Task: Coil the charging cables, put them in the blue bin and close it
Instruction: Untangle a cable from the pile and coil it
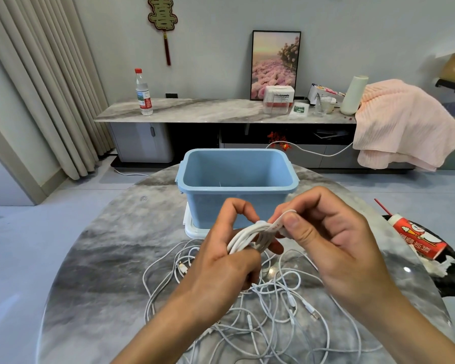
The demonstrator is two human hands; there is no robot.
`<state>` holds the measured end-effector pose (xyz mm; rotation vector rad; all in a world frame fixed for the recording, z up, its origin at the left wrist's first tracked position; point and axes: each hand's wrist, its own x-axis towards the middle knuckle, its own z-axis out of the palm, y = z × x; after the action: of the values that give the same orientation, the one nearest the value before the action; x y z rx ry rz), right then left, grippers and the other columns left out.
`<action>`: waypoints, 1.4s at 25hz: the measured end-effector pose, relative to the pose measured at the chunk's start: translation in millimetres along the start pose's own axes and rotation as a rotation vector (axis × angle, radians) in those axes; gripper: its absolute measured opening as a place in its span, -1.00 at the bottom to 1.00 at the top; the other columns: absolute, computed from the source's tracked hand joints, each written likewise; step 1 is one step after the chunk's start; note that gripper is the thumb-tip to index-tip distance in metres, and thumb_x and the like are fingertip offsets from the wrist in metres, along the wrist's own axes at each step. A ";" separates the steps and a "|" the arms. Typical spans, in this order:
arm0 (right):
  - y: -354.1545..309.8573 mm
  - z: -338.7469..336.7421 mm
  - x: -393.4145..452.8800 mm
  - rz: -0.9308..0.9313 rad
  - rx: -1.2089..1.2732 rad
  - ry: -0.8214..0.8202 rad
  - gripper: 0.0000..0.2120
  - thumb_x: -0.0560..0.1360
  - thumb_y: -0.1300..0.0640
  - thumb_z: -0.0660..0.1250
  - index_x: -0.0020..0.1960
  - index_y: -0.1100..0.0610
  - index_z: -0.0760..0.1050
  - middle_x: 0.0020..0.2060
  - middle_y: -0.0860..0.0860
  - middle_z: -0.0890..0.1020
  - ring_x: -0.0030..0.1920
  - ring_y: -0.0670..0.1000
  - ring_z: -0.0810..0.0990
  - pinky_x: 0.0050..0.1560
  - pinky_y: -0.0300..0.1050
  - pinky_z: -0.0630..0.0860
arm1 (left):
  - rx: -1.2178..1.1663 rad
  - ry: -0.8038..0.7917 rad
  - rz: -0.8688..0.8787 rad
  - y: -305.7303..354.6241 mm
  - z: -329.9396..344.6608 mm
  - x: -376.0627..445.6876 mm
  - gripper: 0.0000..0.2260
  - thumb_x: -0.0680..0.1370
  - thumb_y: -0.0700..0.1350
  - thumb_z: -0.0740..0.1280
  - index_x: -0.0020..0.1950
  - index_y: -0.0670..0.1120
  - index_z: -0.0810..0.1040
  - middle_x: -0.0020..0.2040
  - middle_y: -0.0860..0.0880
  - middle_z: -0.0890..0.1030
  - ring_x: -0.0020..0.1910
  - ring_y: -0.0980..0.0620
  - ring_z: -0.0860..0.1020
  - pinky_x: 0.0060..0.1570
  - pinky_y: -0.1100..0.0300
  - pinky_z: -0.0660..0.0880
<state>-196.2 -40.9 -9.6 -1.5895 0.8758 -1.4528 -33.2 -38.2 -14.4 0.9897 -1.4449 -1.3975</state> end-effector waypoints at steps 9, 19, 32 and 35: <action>0.0 -3.7 5.7 0.233 0.247 -0.071 -0.94 0.41 0.20 0.43 -0.19 0.16 0.57 -0.30 0.11 0.59 -0.30 0.03 0.52 -0.26 -0.12 0.52 | 0.207 -0.160 0.180 5.3 -4.8 -3.9 -0.62 0.33 -0.37 0.21 0.01 0.04 0.35 -0.05 -0.01 0.67 -0.28 0.17 0.48 -0.30 0.31 0.38; -1.8 -13.5 10.1 0.410 0.217 -0.173 -0.90 0.34 0.28 0.48 -0.18 0.13 0.61 -0.30 0.08 0.62 -0.31 -0.06 0.55 -0.27 -0.31 0.50 | 0.182 -0.173 0.179 -4.3 -4.7 -3.3 -0.62 0.37 -0.34 0.20 0.07 0.04 0.27 -0.13 0.03 0.65 -0.27 0.16 0.50 -0.29 0.35 0.36; 9.0 -15.1 2.9 0.425 -0.033 -0.405 -0.68 0.56 0.02 0.19 0.04 0.14 0.67 0.13 0.03 0.54 0.11 0.17 0.53 0.19 -0.01 0.47 | 0.015 -0.165 -0.024 -2.6 -7.4 0.0 -0.62 0.32 -0.33 0.23 0.05 0.03 0.32 -0.30 -0.10 0.58 -0.48 0.01 0.34 -0.48 0.23 0.23; 14.6 -7.7 2.8 0.516 0.029 -0.235 -0.57 0.52 -0.14 0.21 0.05 0.17 0.65 -0.18 0.12 0.55 -0.16 0.10 0.50 -0.06 -0.10 0.46 | -0.175 -0.139 -0.200 -1.1 -8.3 5.2 -0.61 0.23 -0.33 0.19 0.01 -0.05 0.39 -0.23 -0.34 0.59 -0.47 -0.10 0.46 -0.53 0.26 0.26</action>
<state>-203.2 -50.7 -21.2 -1.3463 1.0243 -0.8938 -26.9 -45.8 -15.3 0.9601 -1.3235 -1.7375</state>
